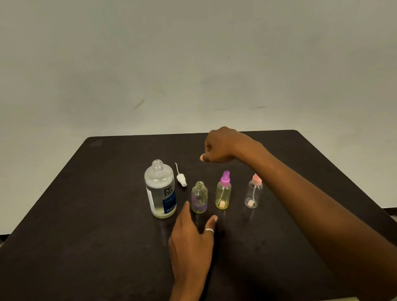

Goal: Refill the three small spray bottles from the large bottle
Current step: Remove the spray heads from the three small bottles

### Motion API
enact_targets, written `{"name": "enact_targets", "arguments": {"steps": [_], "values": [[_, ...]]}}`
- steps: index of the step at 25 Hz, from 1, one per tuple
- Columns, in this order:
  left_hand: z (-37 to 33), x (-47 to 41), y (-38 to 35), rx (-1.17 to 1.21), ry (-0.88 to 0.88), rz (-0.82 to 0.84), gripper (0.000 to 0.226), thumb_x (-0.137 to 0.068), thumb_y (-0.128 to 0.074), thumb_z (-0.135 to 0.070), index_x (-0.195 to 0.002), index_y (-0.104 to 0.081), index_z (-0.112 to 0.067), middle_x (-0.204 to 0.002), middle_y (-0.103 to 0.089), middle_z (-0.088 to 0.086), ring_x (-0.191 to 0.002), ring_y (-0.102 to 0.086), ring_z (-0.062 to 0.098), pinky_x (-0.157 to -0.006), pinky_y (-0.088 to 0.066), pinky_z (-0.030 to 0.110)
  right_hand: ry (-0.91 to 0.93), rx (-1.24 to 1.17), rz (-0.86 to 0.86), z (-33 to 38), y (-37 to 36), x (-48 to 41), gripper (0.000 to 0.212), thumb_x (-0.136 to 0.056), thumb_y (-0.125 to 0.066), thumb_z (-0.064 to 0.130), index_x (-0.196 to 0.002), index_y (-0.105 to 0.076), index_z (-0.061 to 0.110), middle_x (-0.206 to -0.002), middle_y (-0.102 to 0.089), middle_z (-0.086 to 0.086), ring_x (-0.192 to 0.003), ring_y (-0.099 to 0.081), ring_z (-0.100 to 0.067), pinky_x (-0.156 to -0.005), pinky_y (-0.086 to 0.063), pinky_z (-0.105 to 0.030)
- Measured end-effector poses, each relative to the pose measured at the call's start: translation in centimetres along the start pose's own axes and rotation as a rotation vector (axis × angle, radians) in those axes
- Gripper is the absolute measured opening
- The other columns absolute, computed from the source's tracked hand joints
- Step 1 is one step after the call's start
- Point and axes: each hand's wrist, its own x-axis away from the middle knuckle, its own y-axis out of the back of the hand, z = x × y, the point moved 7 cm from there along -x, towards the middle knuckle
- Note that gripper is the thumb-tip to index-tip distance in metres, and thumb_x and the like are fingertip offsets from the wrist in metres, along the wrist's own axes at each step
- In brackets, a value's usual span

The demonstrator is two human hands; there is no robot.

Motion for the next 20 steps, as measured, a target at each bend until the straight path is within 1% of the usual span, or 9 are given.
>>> {"name": "enact_targets", "arguments": {"steps": [2,4,5,7,10,14,16,18,20], "values": [[-1.3,1.9,0.2,-0.070,-0.099,-0.013,0.068,-0.087,-0.069,-0.048,-0.145,-0.046,-0.022,-0.139,-0.057,-0.003,-0.124,-0.056,0.012,-0.100,-0.041,0.022,0.054,0.001,0.066,-0.1,-0.3,1.8,0.030,-0.091,-0.060,0.042,-0.094,-0.072,0.014,-0.094,-0.071,-0.002,-0.089,-0.065,-0.019,-0.084,-0.055,-0.038],[-2.4,2.7,-0.4,-0.096,-0.168,0.012,0.062,-0.088,-0.067,-0.048,-0.142,-0.047,-0.023,-0.130,-0.062,-0.004,-0.108,-0.063,0.011,-0.093,-0.051,0.024,0.080,-0.013,0.125,-0.2,-0.5,3.5,0.028,-0.091,-0.062,0.041,-0.102,-0.071,0.017,-0.098,-0.071,0.000,-0.093,-0.065,-0.017,-0.087,-0.054,-0.037],[-2.8,2.7,-0.9,-0.097,-0.181,0.023,0.061,-0.089,-0.067,-0.046,-0.142,-0.049,-0.022,-0.128,-0.064,-0.004,-0.102,-0.065,0.011,-0.089,-0.053,0.025,0.086,-0.016,0.144,-0.3,-0.7,4.1,0.029,-0.090,-0.064,0.042,-0.105,-0.070,0.018,-0.100,-0.071,0.001,-0.094,-0.065,-0.017,-0.089,-0.053,-0.037],[-3.5,2.5,-1.8,-0.071,-0.205,0.026,0.058,-0.089,-0.069,-0.042,-0.140,-0.051,-0.021,-0.126,-0.065,-0.003,-0.100,-0.066,0.012,-0.086,-0.053,0.025,0.085,-0.017,0.159,-0.4,-1.3,4.8,0.033,-0.087,-0.069,0.041,-0.111,-0.068,0.020,-0.105,-0.070,0.001,-0.097,-0.064,-0.018,-0.090,-0.053,-0.038],[-4.6,2.3,-3.0,-0.009,-0.194,0.046,0.054,-0.090,-0.069,-0.041,-0.138,-0.050,-0.025,-0.126,-0.064,-0.006,-0.102,-0.065,0.011,-0.088,-0.053,0.026,0.082,-0.001,0.126,-0.8,-2.4,5.2,0.037,-0.082,-0.074,0.037,-0.114,-0.067,0.021,-0.106,-0.069,0.001,-0.096,-0.065,-0.019,-0.088,-0.055,-0.039],[-5.1,2.2,-4.3,0.017,-0.197,0.031,0.049,-0.091,-0.068,-0.037,-0.135,-0.053,-0.023,-0.119,-0.065,-0.006,-0.098,-0.064,0.009,-0.083,-0.051,0.020,0.111,-0.011,0.054,-1.0,-3.8,4.8,0.022,-0.083,-0.074,0.023,-0.104,-0.071,0.017,-0.101,-0.069,-0.001,-0.090,-0.065,-0.019,-0.078,-0.054,-0.031],[-4.9,2.0,-4.8,0.034,-0.182,0.019,0.052,-0.091,-0.068,-0.035,-0.138,-0.051,-0.021,-0.121,-0.064,-0.004,-0.102,-0.063,0.011,-0.087,-0.053,0.024,0.132,-0.020,0.016,-0.9,-4.1,4.5,0.015,-0.083,-0.071,0.014,-0.097,-0.073,0.016,-0.097,-0.070,-0.002,-0.086,-0.066,-0.020,-0.072,-0.050,-0.027],[-4.8,1.6,-5.1,0.057,-0.164,0.006,0.058,-0.092,-0.067,-0.034,-0.143,-0.044,-0.018,-0.133,-0.059,-0.001,-0.118,-0.059,0.013,-0.097,-0.052,0.031,0.149,-0.027,-0.002,-0.9,-4.2,4.3,0.012,-0.083,-0.069,0.008,-0.092,-0.074,0.014,-0.092,-0.071,-0.003,-0.083,-0.066,-0.020,-0.069,-0.050,-0.026],[-4.8,1.4,-5.3,0.072,-0.159,-0.008,0.063,-0.092,-0.067,-0.032,-0.147,-0.039,-0.015,-0.145,-0.051,0.002,-0.132,-0.050,0.016,-0.106,-0.046,0.032,0.167,-0.033,0.003,-0.9,-4.2,4.4,0.011,-0.082,-0.068,0.007,-0.090,-0.074,0.012,-0.090,-0.071,-0.003,-0.080,-0.066,-0.019,-0.070,-0.051,-0.026]]}}
